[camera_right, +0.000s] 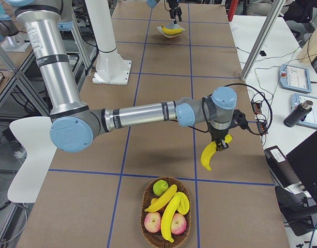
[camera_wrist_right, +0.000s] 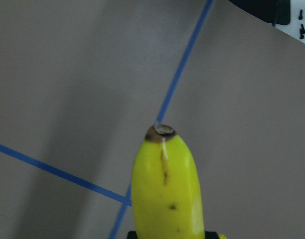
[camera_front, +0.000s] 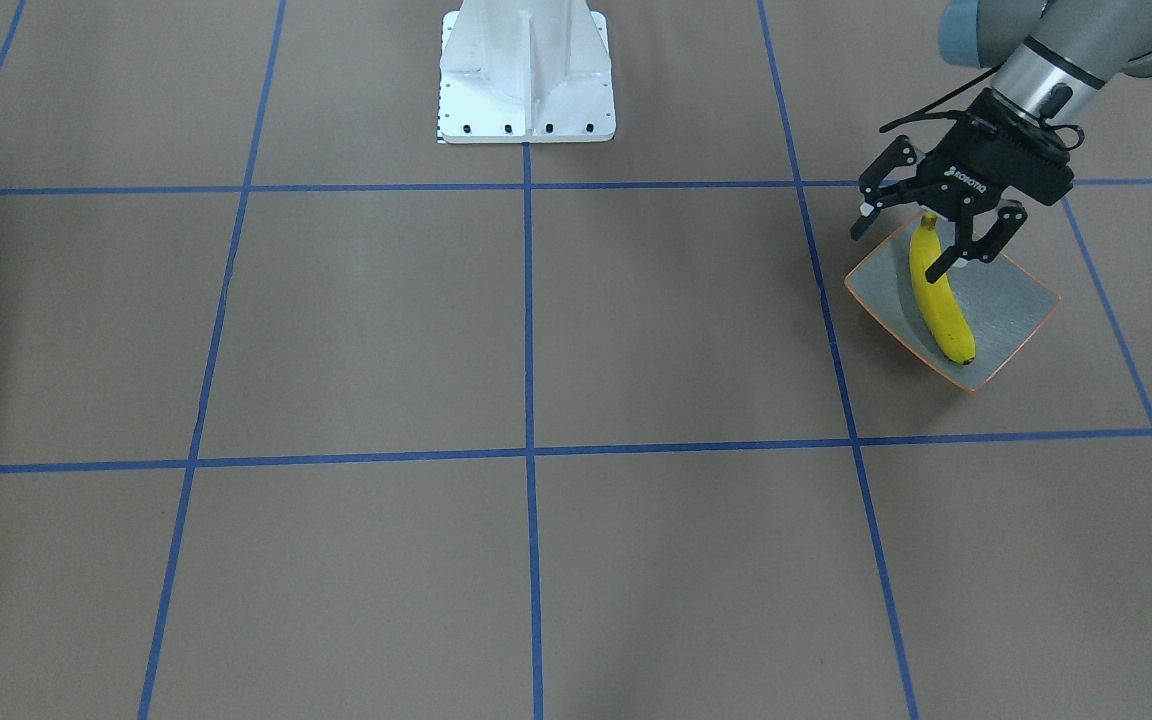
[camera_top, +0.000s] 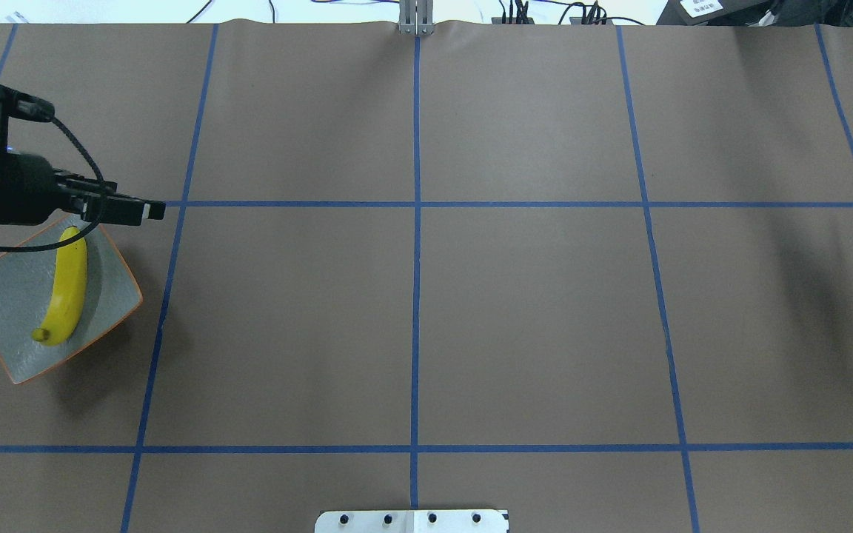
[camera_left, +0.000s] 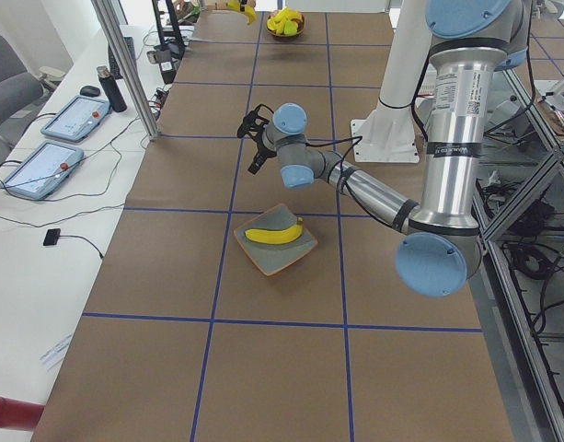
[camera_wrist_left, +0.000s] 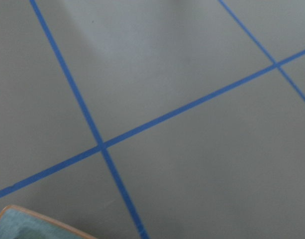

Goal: Transfer all bananas from basket to plate

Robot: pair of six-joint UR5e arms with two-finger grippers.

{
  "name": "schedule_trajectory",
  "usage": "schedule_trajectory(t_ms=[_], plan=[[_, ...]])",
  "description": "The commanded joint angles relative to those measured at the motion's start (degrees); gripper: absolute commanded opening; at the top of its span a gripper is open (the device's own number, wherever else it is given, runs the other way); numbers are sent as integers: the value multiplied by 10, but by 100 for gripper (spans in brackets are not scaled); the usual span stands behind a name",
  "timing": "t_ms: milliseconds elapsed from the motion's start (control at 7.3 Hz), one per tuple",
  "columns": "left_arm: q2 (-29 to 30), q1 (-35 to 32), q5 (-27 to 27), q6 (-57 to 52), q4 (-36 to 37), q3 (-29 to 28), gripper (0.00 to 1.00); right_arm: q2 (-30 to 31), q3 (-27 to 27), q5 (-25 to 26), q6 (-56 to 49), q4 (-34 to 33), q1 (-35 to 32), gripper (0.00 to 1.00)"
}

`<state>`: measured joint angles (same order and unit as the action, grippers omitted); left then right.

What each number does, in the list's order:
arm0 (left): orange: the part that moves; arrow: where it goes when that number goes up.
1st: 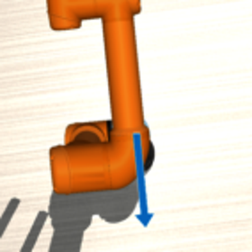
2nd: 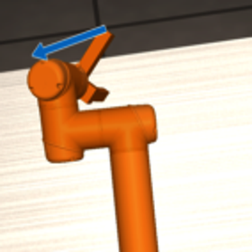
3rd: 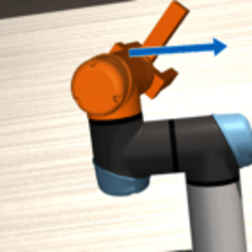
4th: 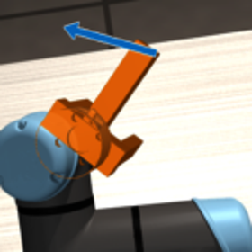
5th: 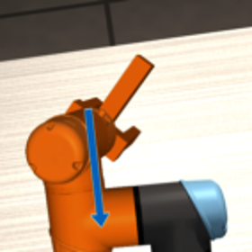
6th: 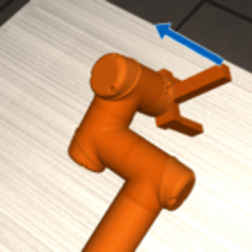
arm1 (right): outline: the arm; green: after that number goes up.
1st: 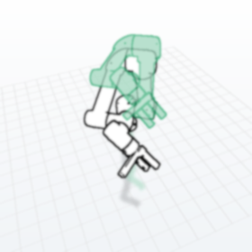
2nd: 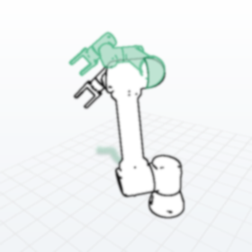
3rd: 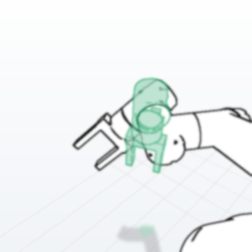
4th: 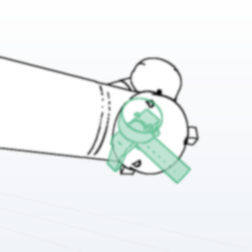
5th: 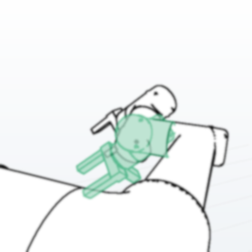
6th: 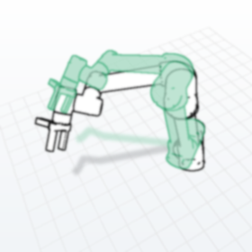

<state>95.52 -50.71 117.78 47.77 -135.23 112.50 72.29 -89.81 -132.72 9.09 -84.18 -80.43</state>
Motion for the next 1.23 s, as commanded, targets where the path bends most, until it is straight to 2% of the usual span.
schedule_trajectory(t_ms=[0, 274, 411, 685, 822, 1096], plan=[[82, 25, -1, 82, -1, -11, 100, -45, -81, -4, 254, 3, 101, 0], [159, 56, -4, 110, -1, -36, 100, -87, -135, -3, 469, 2, 159, 0], [181, 71, -26, 115, -2, -45, 100, -116, -145, 1, 573, 1, 177, 0], [224, 108, -90, 142, -5, -70, 100, -155, -145, 17, 702, -4, 207, 0], [236, 116, -111, 170, -6, -75, 100, -174, -144, 42, 766, -7, 231, 0], [237, 126, -146, 178, -10, -75, 100, -257, -145, 96, 868, -106, 289, 0]])
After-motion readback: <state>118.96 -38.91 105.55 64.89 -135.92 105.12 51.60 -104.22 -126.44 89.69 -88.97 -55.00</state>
